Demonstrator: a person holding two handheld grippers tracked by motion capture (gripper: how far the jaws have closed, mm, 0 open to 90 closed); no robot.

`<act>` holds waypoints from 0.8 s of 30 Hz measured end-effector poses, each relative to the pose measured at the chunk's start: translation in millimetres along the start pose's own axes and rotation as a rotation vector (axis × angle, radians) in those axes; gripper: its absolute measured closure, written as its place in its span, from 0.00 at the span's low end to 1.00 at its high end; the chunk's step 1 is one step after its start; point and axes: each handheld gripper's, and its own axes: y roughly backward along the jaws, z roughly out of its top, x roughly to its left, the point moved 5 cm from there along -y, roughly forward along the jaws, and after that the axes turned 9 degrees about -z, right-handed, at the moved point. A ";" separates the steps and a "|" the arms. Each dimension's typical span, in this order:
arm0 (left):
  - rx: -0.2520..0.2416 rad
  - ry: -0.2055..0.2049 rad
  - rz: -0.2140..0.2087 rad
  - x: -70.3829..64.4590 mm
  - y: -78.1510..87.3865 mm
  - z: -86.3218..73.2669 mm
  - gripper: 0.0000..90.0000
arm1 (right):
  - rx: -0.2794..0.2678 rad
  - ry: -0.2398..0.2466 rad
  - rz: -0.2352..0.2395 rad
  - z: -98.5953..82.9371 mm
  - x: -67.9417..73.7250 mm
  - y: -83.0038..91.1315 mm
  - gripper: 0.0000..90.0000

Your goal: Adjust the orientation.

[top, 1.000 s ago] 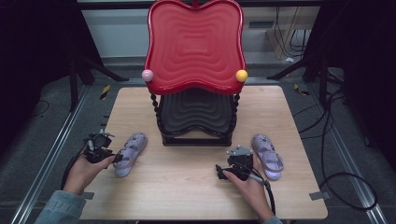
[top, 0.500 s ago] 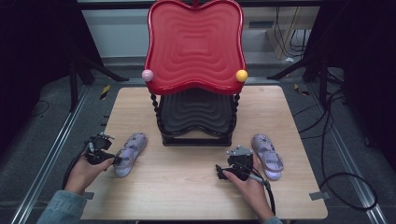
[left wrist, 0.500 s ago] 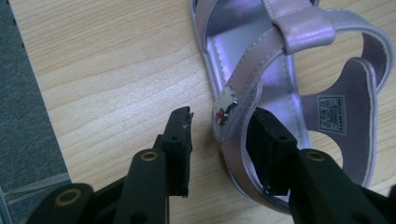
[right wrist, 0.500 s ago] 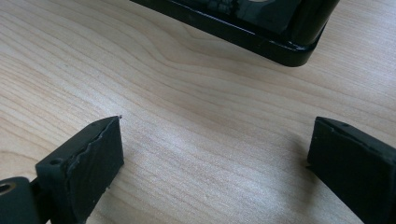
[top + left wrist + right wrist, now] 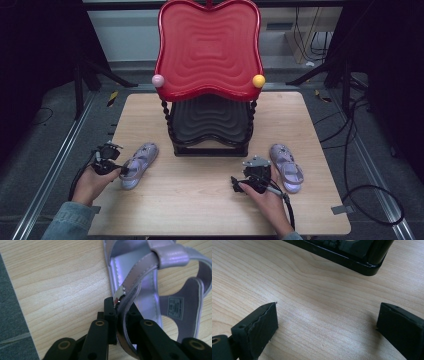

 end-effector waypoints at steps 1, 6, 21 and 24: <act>0.000 0.000 0.000 0.0 0.0 0.0 0.93 | 0.000 0.000 0.000 0.0 0.0 0.0 0.04; -0.022 -0.018 -0.017 -5.6 10.0 -3.5 0.93 | 0.000 0.001 0.001 0.1 0.0 0.0 0.04; -0.020 -0.238 -0.089 -82.1 12.8 2.1 0.93 | 0.000 0.001 0.002 0.1 -0.1 0.0 0.04; 0.004 -0.284 -0.098 -99.5 1.1 6.5 0.93 | 0.000 0.001 0.001 0.1 -0.1 -0.1 0.04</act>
